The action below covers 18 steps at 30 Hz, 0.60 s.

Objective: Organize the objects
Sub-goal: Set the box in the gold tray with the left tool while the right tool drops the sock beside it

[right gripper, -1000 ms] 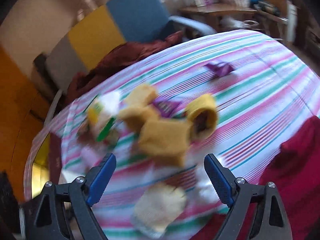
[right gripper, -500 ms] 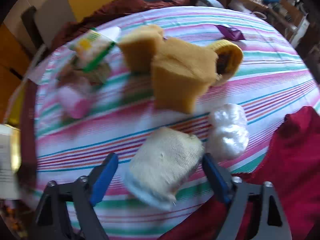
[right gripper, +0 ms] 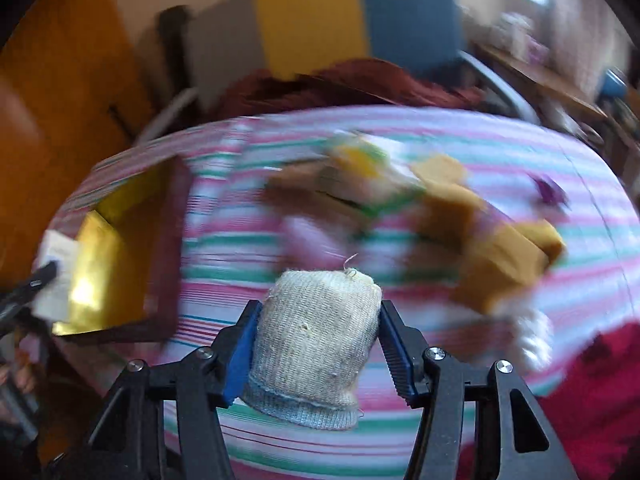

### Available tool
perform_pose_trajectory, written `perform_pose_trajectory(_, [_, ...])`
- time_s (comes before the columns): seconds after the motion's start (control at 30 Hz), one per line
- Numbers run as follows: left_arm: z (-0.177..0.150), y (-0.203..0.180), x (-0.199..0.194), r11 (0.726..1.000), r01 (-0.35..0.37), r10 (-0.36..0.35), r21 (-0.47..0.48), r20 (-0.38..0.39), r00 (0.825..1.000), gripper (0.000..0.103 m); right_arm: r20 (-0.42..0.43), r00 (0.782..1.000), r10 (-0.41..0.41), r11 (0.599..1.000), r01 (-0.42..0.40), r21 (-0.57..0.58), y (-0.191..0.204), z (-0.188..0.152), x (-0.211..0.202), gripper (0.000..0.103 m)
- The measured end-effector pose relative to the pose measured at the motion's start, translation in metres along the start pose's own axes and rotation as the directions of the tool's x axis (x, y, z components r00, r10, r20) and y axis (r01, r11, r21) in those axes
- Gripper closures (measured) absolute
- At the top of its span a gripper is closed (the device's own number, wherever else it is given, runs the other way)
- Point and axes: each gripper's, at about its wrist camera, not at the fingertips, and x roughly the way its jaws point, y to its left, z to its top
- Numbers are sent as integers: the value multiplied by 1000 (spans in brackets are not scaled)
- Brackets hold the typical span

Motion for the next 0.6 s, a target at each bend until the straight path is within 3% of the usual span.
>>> perform_pose_trajectory(0.3, [-22, 41, 6, 990, -134, 133, -37, -26, 991, 51, -3, 983, 186, 956, -182, -232, 141, 19, 29, 45])
perform_pose_trajectory(0.43, [-21, 50, -2, 985, -157, 157, -68, -9, 988, 50, -60, 969, 239, 929, -246, -276, 187, 23, 53, 45])
perform_pose_trajectory(0.6, [-23, 66, -17, 977, -172, 174, -124, 5, 985, 50, -152, 936, 317, 895, -348, -278, 234, 13, 84, 41])
